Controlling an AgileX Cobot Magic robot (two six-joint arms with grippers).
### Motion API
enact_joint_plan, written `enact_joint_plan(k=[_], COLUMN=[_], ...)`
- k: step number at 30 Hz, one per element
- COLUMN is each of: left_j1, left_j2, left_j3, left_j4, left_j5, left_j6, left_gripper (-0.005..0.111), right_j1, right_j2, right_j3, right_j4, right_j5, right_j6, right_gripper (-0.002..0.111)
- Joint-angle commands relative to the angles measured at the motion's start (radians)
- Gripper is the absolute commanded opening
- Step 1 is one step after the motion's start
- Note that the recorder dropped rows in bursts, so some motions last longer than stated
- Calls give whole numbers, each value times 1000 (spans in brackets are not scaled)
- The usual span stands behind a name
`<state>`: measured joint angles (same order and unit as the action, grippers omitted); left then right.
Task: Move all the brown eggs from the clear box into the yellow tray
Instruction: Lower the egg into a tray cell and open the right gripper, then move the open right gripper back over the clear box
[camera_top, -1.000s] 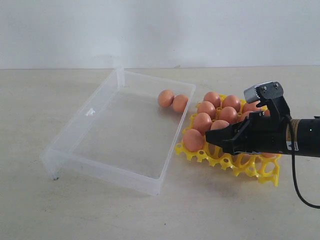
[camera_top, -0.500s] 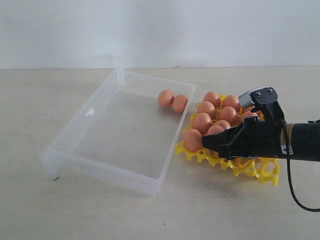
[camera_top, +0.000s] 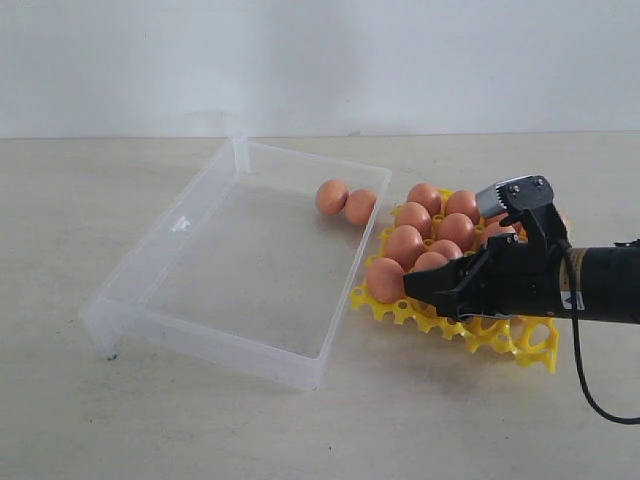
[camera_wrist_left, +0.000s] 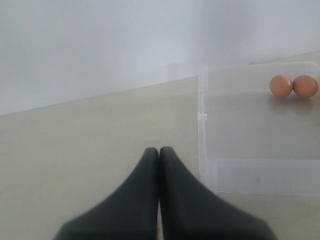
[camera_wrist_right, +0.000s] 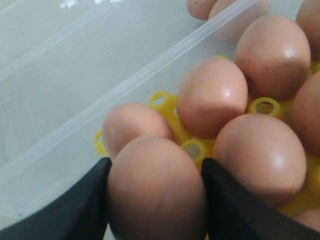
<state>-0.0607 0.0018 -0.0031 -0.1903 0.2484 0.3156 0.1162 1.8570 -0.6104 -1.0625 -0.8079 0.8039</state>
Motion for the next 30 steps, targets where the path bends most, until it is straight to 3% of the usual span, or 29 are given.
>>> enact_joint_plan(k=[1, 10, 18, 25, 30], left_j1=[-8, -10, -10, -10, -10], left_j2=[-2, -2, -2, -2, -2], left_j3=[3, 3, 3, 3, 3], left_j4=[-4, -4, -4, -4, -4], left_j5=[-14, -14, -12, -12, -12], left_j6=[-9, -9, -9, -9, -9], left_gripper=[-4, -4, -4, -4, -4], right_j1=[-1, -1, -3, -1, 80], right_j2=[3, 3, -62, -188, -294], right_j3=[-3, -3, -11, -126, -229], right_j4=[15, 30, 45, 67, 38], right_j5=[4, 1, -120, -87, -85], right_j6=[-1, 1, 31, 52, 184], right_gripper=[57, 58, 58, 58, 55])
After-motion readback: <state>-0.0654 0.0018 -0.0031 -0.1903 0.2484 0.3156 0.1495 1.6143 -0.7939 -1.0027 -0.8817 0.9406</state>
